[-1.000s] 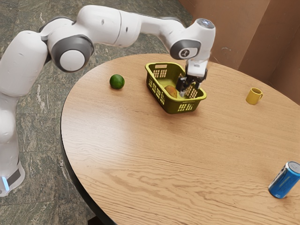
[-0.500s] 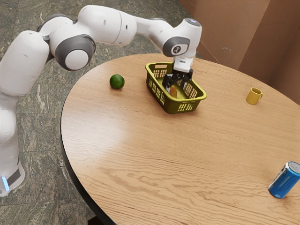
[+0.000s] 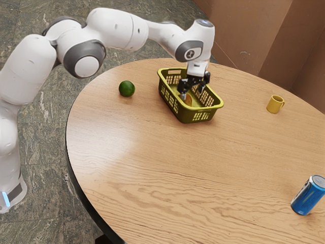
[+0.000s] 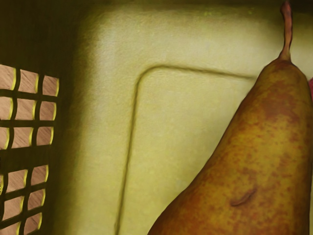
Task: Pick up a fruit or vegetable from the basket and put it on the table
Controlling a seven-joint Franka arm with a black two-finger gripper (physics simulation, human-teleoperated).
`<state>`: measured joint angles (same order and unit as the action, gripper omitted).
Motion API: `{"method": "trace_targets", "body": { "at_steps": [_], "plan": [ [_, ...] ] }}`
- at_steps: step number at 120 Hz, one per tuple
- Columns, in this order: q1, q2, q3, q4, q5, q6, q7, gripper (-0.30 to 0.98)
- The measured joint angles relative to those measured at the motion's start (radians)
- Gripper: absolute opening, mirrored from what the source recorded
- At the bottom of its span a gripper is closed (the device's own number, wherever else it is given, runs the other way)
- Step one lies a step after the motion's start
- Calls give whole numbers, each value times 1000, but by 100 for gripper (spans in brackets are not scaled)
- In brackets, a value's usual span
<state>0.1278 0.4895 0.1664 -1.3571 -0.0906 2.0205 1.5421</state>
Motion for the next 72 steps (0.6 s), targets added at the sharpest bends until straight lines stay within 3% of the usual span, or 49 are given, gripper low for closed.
{"method": "trace_targets", "body": {
  "at_steps": [47,72],
  "plan": [
    [2,22,-5,-7,-96,-69,11,68],
    [33,38,-4,-7,-116,-102,1,55]
  ]
}}
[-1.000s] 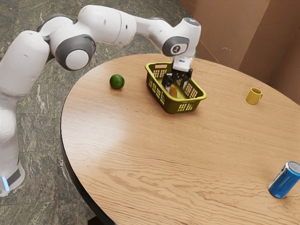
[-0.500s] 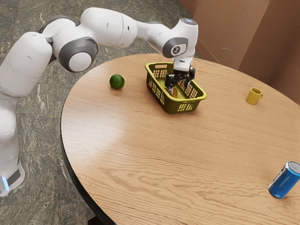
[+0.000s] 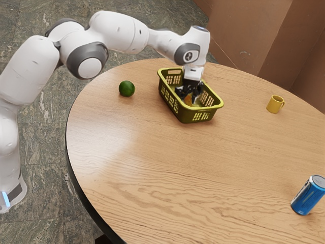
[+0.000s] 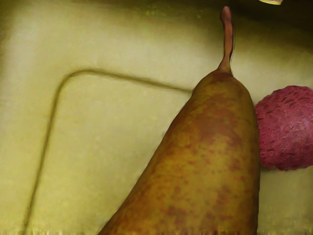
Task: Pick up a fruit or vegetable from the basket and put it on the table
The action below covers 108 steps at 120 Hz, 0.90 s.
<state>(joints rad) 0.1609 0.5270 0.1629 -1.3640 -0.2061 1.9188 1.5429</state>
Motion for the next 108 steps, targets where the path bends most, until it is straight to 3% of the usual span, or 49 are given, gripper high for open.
{"method": "trace_targets", "body": {
  "at_steps": [12,35,62,80,108],
  "plan": [
    [12,4,-1,2,-12,-6,-10,49],
    [12,-49,4,6,-6,-54,-20,64],
    [-51,-165,-2,66,14,-122,-54,28],
    [-133,-232,-28,76,18,-144,-83,21],
    [-147,-256,-165,76,42,-151,-129,16]
  ]
}}
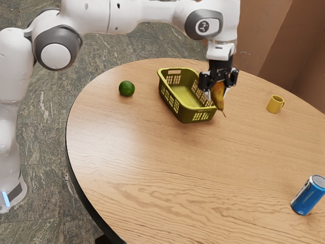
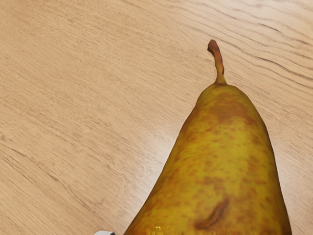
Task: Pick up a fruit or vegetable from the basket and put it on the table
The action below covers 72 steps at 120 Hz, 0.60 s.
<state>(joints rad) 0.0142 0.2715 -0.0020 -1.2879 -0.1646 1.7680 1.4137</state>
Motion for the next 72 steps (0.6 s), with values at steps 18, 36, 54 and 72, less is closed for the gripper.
{"method": "trace_targets", "body": {
  "at_steps": [18,36,54,72],
  "plan": [
    [-26,38,-56,-6,24,14,-28,16],
    [-63,137,-61,-5,30,54,-51,19],
    [-92,154,-62,-1,69,75,-67,42],
    [-97,156,-70,14,97,88,-82,59]
  ]
}}
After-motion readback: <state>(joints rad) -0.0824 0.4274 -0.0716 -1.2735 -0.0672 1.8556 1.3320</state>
